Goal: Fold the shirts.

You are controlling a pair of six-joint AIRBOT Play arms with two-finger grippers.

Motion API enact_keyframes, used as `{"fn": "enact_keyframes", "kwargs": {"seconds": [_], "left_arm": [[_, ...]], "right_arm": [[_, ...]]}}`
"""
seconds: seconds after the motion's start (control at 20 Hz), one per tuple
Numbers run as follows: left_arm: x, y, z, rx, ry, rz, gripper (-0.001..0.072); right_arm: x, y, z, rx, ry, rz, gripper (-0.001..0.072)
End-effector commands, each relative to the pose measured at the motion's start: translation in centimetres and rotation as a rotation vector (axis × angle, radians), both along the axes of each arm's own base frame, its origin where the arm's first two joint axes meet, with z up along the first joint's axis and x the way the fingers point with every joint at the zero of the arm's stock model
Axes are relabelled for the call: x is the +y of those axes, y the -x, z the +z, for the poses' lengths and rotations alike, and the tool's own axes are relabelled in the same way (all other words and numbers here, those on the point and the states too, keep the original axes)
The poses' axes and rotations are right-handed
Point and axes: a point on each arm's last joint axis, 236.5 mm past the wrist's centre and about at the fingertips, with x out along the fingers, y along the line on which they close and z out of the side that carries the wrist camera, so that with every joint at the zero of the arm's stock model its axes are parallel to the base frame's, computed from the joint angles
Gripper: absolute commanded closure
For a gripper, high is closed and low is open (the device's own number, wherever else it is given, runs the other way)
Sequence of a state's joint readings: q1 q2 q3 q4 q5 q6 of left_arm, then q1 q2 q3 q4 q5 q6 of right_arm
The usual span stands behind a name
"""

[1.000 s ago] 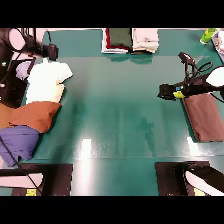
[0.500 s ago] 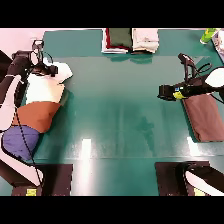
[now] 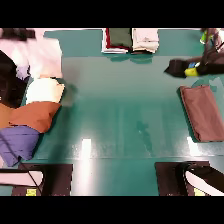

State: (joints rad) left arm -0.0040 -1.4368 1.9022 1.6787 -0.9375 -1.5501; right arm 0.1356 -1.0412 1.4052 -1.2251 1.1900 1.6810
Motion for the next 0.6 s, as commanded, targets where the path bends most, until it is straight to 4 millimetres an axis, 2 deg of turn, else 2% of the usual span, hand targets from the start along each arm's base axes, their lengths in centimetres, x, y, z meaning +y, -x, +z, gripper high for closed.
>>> {"fn": "enact_keyframes", "kwargs": {"seconds": [0.0,0.05,0.1,0.2,0.25,0.4,0.55], "left_arm": [[-4.1,9.5,13.2,-0.241,-0.05,-0.113,0.0681],[-6.0,12.0,14.6,-0.257,-0.042,-0.162,0.0681],[-7.7,13.9,15.1,-0.255,-0.042,-0.213,0.0681],[-11.8,16.2,14.1,-0.198,-0.035,-0.328,0.0681],[-14.3,16.8,12.7,-0.148,-0.034,-0.392,0.0681],[-22.6,18.0,6.5,0.028,-0.059,-0.593,0.0681],[-31.2,20.3,-3.0,0.255,-0.123,-0.79,0.0679]], "right_arm": [[-0.1,-0.3,8.3,-0.196,-0.015,0.002,0.0692],[-0.1,-0.2,10.1,-0.237,-0.02,0.001,0.0693],[-0.2,0.0,11.7,-0.274,-0.024,0.001,0.0692],[-0.2,0.4,14.3,-0.335,-0.032,-0.001,0.0693],[-0.5,0.5,15.5,-0.367,-0.028,-0.006,0.0693],[-1.4,1.0,17.9,-0.43,0.0,-0.029,0.0693],[-1.4,1.5,18.8,-0.448,-0.004,-0.026,0.0693]]}}
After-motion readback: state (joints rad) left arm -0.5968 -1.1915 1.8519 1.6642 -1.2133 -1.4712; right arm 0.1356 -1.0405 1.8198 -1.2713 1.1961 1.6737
